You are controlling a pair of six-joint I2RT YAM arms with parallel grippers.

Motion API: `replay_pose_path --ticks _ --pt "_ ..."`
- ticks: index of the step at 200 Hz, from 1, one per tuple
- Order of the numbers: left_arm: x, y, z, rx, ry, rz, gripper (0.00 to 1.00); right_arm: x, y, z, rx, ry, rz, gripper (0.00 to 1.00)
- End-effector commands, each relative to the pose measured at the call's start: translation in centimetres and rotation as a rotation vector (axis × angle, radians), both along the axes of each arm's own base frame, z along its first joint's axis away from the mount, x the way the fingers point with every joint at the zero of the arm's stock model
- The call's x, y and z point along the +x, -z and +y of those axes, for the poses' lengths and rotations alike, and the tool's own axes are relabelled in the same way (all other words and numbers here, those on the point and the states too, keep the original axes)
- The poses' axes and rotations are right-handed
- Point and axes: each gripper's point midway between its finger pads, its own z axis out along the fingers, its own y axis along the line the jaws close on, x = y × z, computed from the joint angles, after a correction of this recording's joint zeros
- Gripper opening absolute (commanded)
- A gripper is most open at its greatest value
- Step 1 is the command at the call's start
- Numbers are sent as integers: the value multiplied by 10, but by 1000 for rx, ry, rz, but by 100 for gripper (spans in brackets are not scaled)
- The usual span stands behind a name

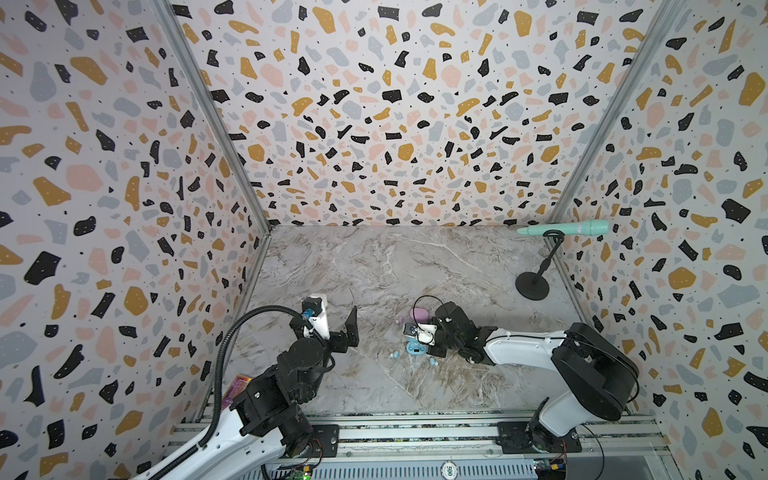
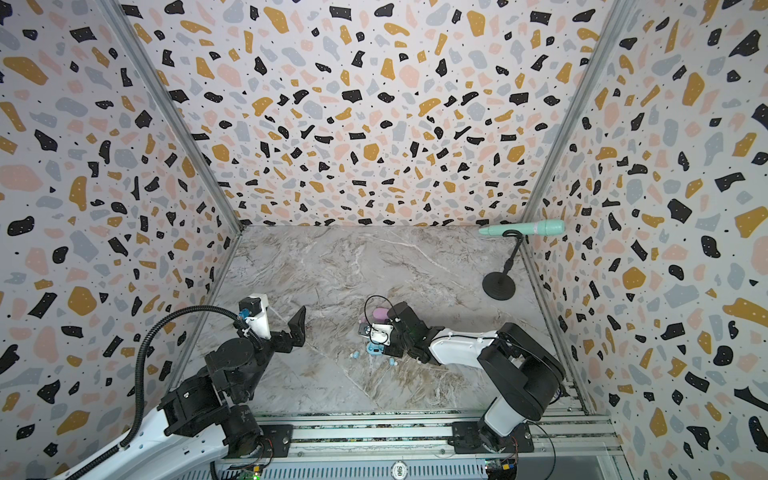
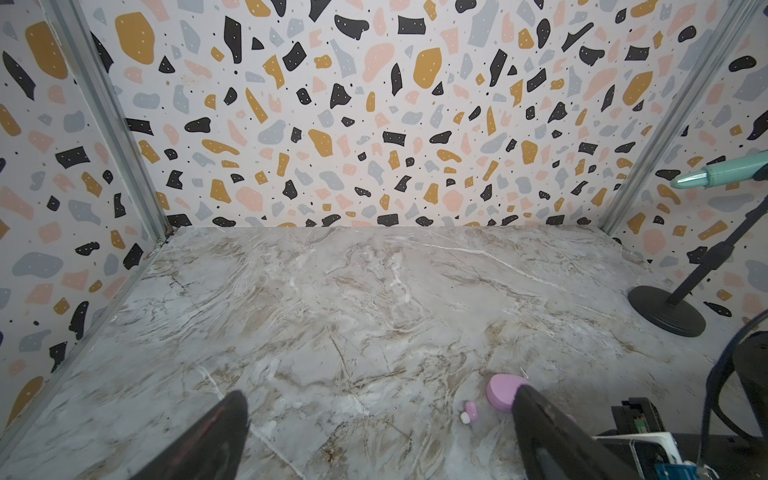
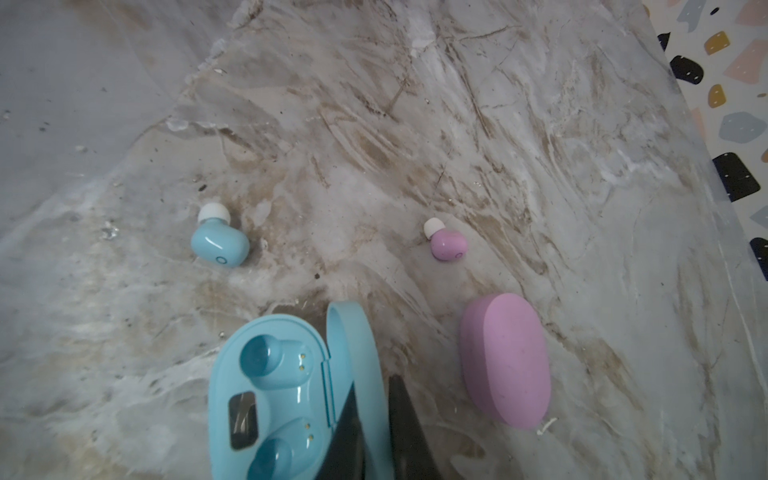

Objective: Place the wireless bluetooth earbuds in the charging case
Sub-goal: 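Lower the open case with the right gripper near the light-blue earbud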

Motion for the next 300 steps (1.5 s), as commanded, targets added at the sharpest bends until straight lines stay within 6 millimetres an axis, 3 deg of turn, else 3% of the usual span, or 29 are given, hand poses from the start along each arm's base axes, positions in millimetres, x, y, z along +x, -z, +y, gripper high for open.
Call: replay_pose_path --ticks 1,300 --pt "1 -6 -2 -20 5 -26 100 3 -10 6 27 5 -13 0" --pt "-1 -6 -5 -30 28 -30 100 -2 -4 9 -2 -7 -9 7"
